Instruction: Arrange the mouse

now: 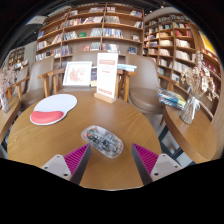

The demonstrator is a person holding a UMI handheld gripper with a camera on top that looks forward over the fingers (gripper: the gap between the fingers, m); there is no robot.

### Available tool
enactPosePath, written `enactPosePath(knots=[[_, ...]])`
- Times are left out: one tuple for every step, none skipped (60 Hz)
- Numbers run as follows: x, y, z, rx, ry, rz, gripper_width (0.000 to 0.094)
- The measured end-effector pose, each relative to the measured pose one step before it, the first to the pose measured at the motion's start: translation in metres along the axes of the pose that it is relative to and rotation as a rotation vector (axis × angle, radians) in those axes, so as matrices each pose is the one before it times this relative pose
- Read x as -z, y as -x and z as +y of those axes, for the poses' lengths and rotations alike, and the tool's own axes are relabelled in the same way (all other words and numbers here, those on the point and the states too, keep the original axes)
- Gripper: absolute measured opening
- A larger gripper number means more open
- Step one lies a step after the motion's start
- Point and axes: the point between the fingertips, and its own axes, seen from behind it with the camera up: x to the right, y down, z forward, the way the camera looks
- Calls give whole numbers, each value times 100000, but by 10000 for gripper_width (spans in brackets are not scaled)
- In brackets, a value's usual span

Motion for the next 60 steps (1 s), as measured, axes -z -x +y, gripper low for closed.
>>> enactPosePath(knots=[[-246, 15, -185, -297, 49, -258, 851], [-264, -23, -140, -72, 150, -138, 850], [-259, -9, -184, 60, -10, -148, 850], [-157, -41, -204, 103, -61, -24, 850], [-216, -44, -175, 88, -98, 48, 852], [-227, -50, -142, -22, -96, 129, 850], [-235, -58, -141, -109, -87, 154, 850], [-232, -47, -147, -88, -27, 137, 850], [-236, -38, -160, -139, -29, 111, 851], [-246, -62, -143, -232, 10, 71, 849], [-223, -30, -122, -403, 143, 36, 849], [-211, -19, -105, -568, 165, 4, 848], [-199, -14, -97, -620, 220, -12, 849], [-184, -12, -102, -561, 217, -19, 850], [-335, -17, -138, -385, 177, 4, 850], [-194, -49, -114, -318, 172, -32, 851], [-165, -28, -98, -293, 139, -33, 851], [-149, -53, -88, -323, 168, 9, 850], [-136, -68, -70, -370, 176, 53, 851], [-101, -77, -45, -447, 226, 84, 851], [-117, -45, -43, -425, 161, 87, 851], [-122, -2, -51, -405, 39, 42, 850], [-118, -59, -28, -251, 97, -37, 850], [-43, -65, -29, -266, 231, 13, 846], [-60, 13, -21, -387, 159, -217, 843], [-48, 57, 16, -495, 217, -192, 828], [-68, 96, 18, -581, 195, -331, 811], [-55, 135, 44, -543, 232, -476, 788], [-33, 143, 17, -607, 210, -547, 761], [-11, 37, -73, -280, -198, -40, 737], [-43, -65, -12, 262, 56, 368, 700], [-69, 8, -57, 378, -101, 142, 654], [-27, 135, 13, 293, -45, -369, 573], [-24, 167, -9, 218, 44, -434, 480], [68, -186, -78, 243, 132, 1060, 477], [-5, -122, -32, 197, 68, 768, 475], [-3, -57, 53, -57, 402, 475, 470], [32, -10, 64, -207, 576, 271, 458], [29, 2, 34, -167, 722, 251, 451], [-12, -52, -35, -177, 637, 182, 442], [140, 26, -30, -385, 667, 246, 438], [172, 89, -114, -602, 323, 55, 429], [228, 160, -182, -727, 173, -202, 423], [267, 224, -351, -810, -348, -449, 417], [220, 137, -351, -693, -370, -302, 411], [383, 181, -405, -416, -406, -166, 407], [403, 198, -478, -244, -377, -120, 404], [420, 240, -535, 9, -420, -44, 405], [431, 343, -681, 83, -783, -197, 405], [469, 440, -816, 84, -1281, -598, 405], [298, 687, -885, 120, -1369, -903, 405], [572, 588, -844, 509, -1272, -1323, 404], [474, 680, -784, 963, -966, -1081, 406], [448, 680, -830, 1077, -869, -942, 406], [416, 661, -876, 831, -1031, -800, 406], [360, 715, -973, 411, -1322, -860, 404], [117, 1048, -1125, 149, -1291, -840, 405], [237, 925, -944, 454, -1319, -1285, 407], [122, 957, -895, 807, -1132, -1397, 406], [35, 958, -818, 969, -897, -1298, 406]])
